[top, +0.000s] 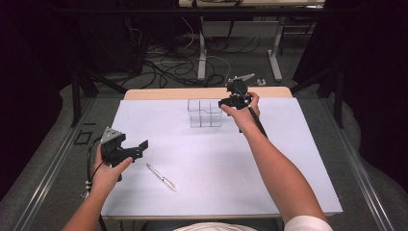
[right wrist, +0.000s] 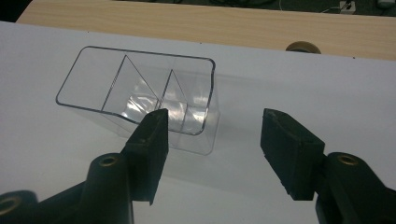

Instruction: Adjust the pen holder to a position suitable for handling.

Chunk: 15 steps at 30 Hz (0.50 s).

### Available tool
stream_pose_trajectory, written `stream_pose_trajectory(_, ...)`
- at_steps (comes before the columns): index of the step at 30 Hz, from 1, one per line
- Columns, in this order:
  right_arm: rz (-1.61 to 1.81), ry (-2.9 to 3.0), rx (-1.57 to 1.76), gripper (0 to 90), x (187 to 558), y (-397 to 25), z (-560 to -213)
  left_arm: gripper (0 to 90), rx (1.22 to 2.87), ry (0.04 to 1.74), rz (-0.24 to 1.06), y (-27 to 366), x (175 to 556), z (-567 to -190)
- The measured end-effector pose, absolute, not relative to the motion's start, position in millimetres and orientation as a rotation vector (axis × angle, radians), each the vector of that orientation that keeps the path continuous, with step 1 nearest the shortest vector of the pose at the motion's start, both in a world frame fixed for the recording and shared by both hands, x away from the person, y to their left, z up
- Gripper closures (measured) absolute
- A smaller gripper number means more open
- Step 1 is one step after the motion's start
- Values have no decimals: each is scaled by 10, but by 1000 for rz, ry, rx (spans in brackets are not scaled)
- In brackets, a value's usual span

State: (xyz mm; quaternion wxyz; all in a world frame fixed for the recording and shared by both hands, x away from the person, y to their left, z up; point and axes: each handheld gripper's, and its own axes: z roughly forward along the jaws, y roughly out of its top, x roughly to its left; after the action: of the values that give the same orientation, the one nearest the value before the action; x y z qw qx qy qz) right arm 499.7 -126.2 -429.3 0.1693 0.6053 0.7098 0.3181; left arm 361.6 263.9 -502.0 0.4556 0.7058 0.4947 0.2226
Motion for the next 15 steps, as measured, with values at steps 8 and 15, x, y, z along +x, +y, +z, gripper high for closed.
stream_pose_trajectory(8, 878, 1992, 1775, 540, 5098, -1213, -4387, 21, 1727, 1227, 546, 2656, 3617, -5025)
stream_pose_trajectory(15, 887, 1971, 1823, 604, 5168, -1243, -4451, 21, 1725, 1232, 549, 2675, 3615, -5020)
